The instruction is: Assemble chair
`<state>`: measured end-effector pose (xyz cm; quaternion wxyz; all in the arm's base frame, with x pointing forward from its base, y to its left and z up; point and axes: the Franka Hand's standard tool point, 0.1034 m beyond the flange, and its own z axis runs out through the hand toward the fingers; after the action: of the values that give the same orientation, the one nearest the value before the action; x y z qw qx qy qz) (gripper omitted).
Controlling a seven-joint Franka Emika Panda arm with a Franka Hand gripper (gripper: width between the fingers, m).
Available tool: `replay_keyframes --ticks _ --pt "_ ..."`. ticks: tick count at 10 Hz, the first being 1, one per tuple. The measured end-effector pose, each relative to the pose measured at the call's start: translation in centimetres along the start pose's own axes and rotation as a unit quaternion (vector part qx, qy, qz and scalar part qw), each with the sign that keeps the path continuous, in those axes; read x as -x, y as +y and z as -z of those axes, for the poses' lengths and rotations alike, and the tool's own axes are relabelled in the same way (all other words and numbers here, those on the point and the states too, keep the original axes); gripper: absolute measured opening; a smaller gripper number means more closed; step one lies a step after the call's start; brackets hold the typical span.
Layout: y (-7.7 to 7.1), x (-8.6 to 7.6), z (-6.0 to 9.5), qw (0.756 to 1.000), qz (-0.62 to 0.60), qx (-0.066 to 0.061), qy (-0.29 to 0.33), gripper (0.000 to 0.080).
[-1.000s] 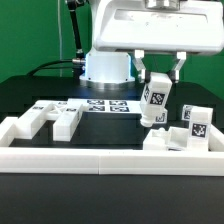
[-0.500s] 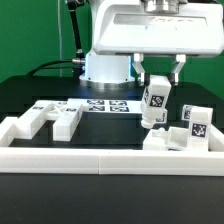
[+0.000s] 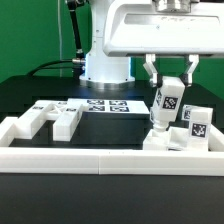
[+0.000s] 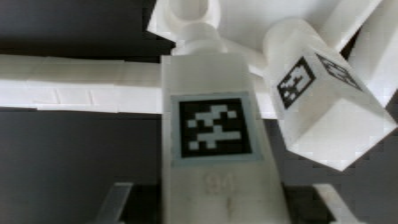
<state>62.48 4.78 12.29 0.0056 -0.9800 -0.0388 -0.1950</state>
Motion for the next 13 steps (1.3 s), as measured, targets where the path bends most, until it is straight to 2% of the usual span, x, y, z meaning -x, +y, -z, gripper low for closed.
replay_keyframes --ticks 1,2,7,10,11,12,13 --pt "0.3 -0.2 0.1 0.999 0.003 0.009 0.033 0.0294" --pt "0.6 0.5 0.0 0.999 0.003 0.014 0.049 0.0294" --pt "0.5 1.4 -0.3 0.999 0.002 0.014 0.04 0.0294" --pt "0.6 1.4 -0.3 0.999 0.001 0.014 0.04 0.0294" --pt "0.9 1.5 -0.3 0.999 0.004 0.015 0.039 0.0294" --pt "2.3 1.7 -0.2 0.999 -0.005 0.014 0.031 0.0294" --pt "2.5 1.7 -0.2 1.0 -0.014 0.005 0.027 0.0294"
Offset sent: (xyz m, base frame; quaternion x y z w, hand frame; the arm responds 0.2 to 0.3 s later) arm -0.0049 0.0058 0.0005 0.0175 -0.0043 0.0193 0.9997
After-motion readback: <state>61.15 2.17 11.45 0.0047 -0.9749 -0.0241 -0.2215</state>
